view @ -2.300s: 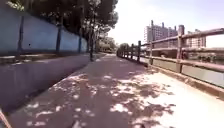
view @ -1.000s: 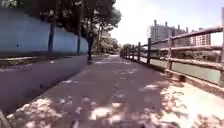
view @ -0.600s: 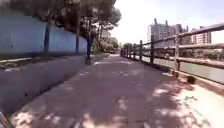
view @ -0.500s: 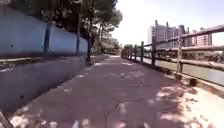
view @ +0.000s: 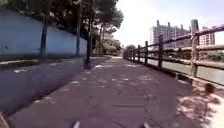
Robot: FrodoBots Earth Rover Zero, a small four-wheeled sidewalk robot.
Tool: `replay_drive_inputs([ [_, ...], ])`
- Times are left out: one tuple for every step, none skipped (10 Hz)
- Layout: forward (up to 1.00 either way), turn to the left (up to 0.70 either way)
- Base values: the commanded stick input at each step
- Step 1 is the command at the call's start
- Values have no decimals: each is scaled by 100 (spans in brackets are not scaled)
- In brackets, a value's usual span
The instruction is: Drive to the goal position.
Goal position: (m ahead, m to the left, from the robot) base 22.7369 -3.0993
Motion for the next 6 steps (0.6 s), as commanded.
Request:
replay_drive_inputs([
  [100, 0],
  [100, 0],
  [100, -32],
  [100, -40],
  [100, -17],
  [100, -6],
])
